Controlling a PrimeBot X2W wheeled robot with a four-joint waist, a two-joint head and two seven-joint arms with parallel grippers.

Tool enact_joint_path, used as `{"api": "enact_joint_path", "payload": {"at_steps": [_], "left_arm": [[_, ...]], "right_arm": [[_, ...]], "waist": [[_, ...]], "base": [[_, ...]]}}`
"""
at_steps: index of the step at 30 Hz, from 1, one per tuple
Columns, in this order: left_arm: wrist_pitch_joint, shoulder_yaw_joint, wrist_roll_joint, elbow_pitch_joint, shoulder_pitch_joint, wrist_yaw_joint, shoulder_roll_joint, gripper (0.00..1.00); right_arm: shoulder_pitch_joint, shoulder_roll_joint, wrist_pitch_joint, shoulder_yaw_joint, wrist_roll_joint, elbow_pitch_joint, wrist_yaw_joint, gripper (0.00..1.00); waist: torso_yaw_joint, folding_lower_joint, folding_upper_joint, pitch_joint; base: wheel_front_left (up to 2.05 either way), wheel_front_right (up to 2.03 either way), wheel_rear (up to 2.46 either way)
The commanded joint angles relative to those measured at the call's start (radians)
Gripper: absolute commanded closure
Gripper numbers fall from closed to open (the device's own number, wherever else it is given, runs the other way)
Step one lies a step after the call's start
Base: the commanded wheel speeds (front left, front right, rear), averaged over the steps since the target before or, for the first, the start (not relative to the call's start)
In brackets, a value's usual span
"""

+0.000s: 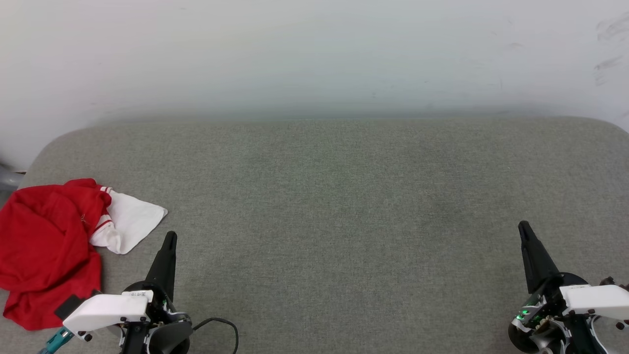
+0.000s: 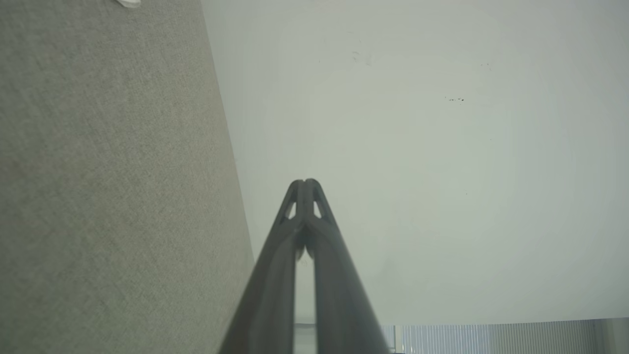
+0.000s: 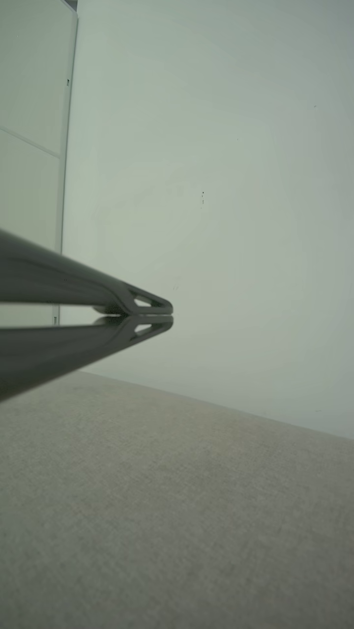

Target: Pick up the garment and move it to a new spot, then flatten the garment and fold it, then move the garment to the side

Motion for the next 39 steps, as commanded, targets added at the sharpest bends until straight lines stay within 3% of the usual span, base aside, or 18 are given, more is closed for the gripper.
{"api": "enact_joint_path", "payload": {"at_steps": [1, 39], "left_arm": [[0.002, 0.002, 0.000, -0.001, -0.006, -0.004, -0.002, 1.00], [0.002, 0.002, 0.000, -0.001, -0.006, -0.004, -0.002, 1.00]], "right_arm": [[-0.013, 0.003, 0.002, 0.000, -0.005, 0.001, 0.000, 1.00], [-0.013, 0.003, 0.002, 0.000, -0.004, 0.001, 0.000, 1.00]], "waist": [[0.000, 0.0000, 0.0000, 0.000], [0.000, 0.0000, 0.0000, 0.000]], "base": [[0.00, 0.00, 0.00], [0.00, 0.00, 0.00]]}}
